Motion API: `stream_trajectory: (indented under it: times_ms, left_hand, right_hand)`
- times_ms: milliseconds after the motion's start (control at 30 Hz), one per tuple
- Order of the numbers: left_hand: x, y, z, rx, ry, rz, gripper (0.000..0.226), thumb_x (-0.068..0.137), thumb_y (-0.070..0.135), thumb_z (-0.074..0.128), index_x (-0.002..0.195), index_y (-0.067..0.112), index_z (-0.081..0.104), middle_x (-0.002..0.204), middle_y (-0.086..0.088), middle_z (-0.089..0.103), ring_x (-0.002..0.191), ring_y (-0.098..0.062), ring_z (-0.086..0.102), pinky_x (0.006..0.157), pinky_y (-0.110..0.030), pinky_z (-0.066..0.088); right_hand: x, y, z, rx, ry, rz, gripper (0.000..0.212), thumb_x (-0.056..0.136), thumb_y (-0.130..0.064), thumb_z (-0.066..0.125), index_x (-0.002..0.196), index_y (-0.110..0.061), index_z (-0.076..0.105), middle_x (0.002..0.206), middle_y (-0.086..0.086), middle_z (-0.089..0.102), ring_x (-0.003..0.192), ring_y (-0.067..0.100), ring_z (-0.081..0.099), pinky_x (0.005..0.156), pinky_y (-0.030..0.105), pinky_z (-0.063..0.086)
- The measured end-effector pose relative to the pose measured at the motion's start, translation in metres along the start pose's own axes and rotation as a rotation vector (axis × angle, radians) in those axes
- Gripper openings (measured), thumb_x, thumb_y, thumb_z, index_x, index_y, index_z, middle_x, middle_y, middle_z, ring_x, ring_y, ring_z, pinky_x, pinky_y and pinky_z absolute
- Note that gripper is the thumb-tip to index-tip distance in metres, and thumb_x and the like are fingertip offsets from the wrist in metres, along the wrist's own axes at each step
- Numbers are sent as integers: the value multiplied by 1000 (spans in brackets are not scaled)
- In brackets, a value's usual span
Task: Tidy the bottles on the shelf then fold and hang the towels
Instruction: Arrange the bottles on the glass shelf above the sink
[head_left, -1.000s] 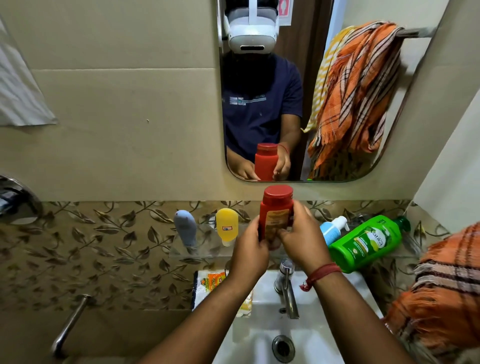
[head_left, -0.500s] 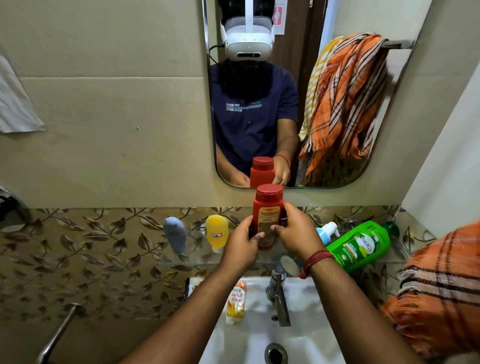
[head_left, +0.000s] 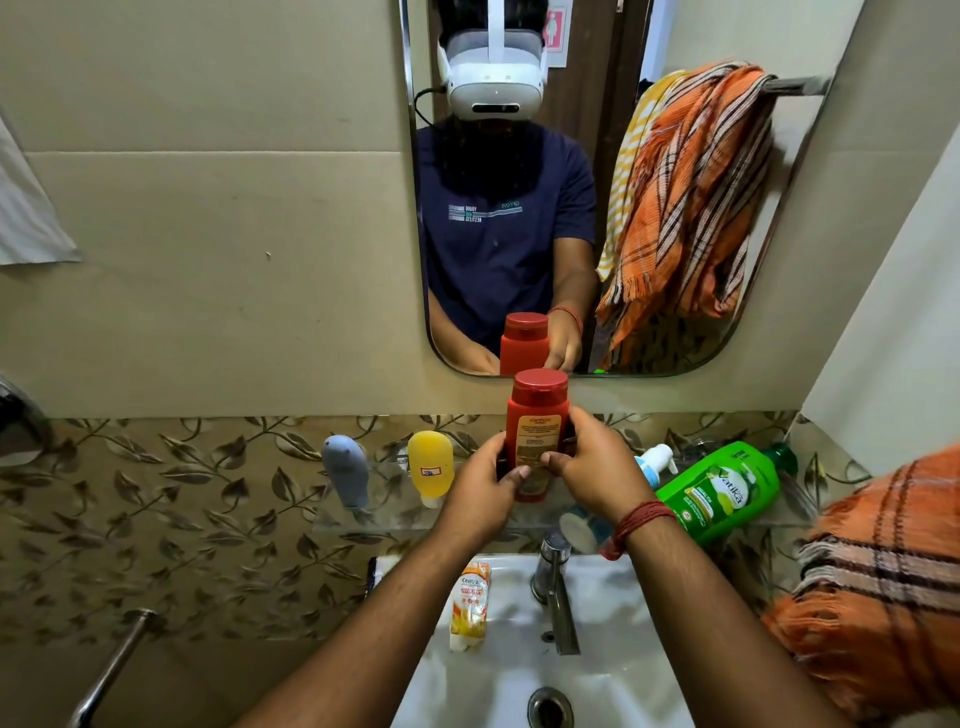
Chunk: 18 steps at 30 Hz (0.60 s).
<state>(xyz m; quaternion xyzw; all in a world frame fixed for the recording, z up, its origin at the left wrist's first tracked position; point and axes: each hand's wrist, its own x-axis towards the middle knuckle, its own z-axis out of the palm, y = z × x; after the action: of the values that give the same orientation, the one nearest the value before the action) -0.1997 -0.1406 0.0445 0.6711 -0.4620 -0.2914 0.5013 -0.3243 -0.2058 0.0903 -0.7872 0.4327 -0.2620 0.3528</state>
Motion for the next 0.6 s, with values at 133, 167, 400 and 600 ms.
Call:
stream_trajectory:
  times_ms: [133,167,400,600]
  left_hand:
    - [0,1,-3,-18,-38,-13,42,97,7,59,137,21,53,123,6,65,117,-10,58,95,-23,43]
    - [0,1,-4,-19,-45,-17,43,97,8,60,137,21,52,125,5,65,118,-10,58,95,-23,43]
    - [0,1,-8,-10,-69,-30,45,97,11,61,140,21,50,133,2,63,124,-13,57,105,-33,45]
    - [-14,-1,-9,-84,-24,-33,43,97,11,61,137,20,48,127,8,60,124,-10,56,92,-14,45]
  right_hand:
    - [-1,0,-1,5,-11,-7,43,88,-4,66,127,-20,54,124,2,66,116,19,60,94,31,45]
    - [-1,0,-2,10,-14,-7,43,88,-4,66,127,-20,55,124,2,66,115,19,60,94,30,45]
    - [-4,0,-2,17,-32,0,46,87,-4,68,128,-20,54,124,1,66,116,17,60,94,29,45]
    - [-9,-2,-7,-36,-21,-7,48,85,-9,72,127,-19,51,126,0,63,112,11,57,91,23,42]
